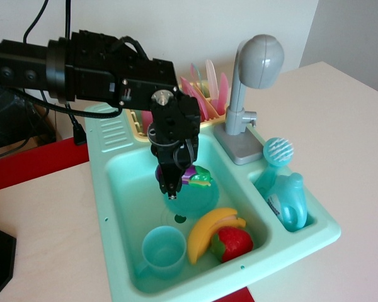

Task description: Put eggplant on plate

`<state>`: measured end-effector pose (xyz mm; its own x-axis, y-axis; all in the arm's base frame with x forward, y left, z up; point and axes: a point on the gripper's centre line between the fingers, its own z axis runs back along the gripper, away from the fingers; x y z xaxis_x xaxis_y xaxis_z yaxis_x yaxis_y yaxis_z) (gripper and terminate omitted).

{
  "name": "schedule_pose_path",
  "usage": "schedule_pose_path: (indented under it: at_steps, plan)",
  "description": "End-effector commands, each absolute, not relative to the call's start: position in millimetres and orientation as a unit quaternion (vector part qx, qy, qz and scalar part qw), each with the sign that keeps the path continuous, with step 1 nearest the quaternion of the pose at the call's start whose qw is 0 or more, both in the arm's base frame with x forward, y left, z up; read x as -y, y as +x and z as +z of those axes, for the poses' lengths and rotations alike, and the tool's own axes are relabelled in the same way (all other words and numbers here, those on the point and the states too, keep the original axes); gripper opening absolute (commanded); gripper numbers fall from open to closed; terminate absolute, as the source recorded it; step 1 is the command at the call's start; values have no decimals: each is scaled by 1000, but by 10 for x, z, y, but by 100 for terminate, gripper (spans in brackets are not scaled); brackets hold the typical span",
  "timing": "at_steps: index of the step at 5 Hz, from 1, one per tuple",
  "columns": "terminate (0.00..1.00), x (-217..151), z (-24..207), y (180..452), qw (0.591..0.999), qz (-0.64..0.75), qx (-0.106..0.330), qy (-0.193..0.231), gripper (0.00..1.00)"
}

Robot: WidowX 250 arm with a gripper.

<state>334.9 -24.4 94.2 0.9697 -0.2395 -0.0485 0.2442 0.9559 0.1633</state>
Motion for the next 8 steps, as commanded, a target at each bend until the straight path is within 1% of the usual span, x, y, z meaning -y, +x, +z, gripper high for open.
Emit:
schedule_pose_path:
  at_steps: [1, 2, 3, 4, 5, 6, 7, 8]
  plan:
    - [0, 261, 946, 3403, 989, -114, -4, 89, 0]
    - [0, 273, 908, 3418, 990, -100, 2, 94, 0]
    - [0, 290, 872, 3393, 993, -92, -4, 76, 100]
    - [0, 278, 900, 3336, 993, -92, -3, 75, 100]
    - [0, 238, 995, 3276, 993, -89, 7, 82, 100]
    - [0, 130, 1235, 3208, 992, -81, 28, 91, 100]
    - [0, -156, 1470, 3142, 993, -66, 45, 92, 100]
    - [100, -146, 1654, 3034, 994, -52, 45, 91, 100]
